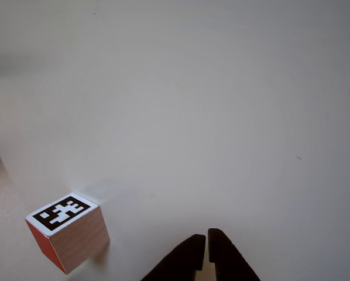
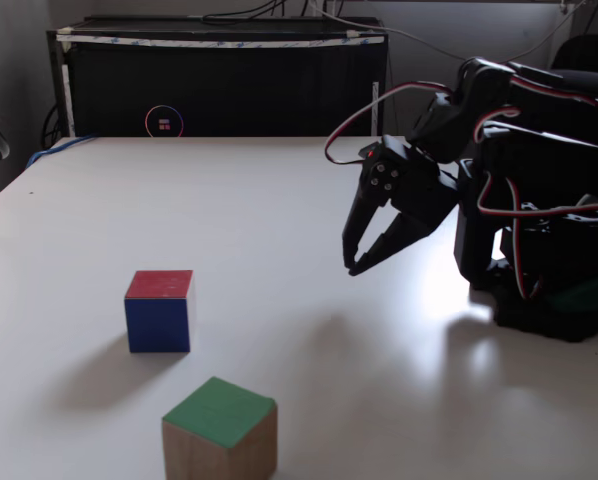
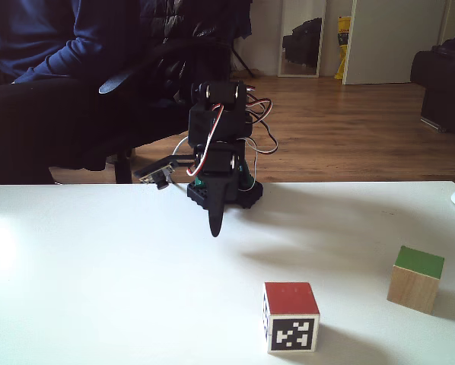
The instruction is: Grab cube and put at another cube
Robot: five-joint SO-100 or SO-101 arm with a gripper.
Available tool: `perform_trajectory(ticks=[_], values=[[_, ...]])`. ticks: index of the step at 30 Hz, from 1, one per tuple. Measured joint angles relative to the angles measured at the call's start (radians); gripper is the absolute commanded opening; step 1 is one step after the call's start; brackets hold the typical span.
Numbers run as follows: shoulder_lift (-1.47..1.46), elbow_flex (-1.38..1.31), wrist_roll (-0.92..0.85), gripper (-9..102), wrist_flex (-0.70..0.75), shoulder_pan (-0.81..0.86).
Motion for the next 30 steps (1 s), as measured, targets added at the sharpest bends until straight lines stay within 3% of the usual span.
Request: perform_trajectory(ticks=[10, 16, 24, 30], values=[[-0.049, -0.158, -0.198, 1, -0.061, -0.123], [-0.362, -0.43, -0.334, 9, -0.049, -0.247], [-0.982, -0.994, -0.377, 21, 0.16, -0.402], [-1.173, -1.17, -0.391, 31, 0.183, -0.509]])
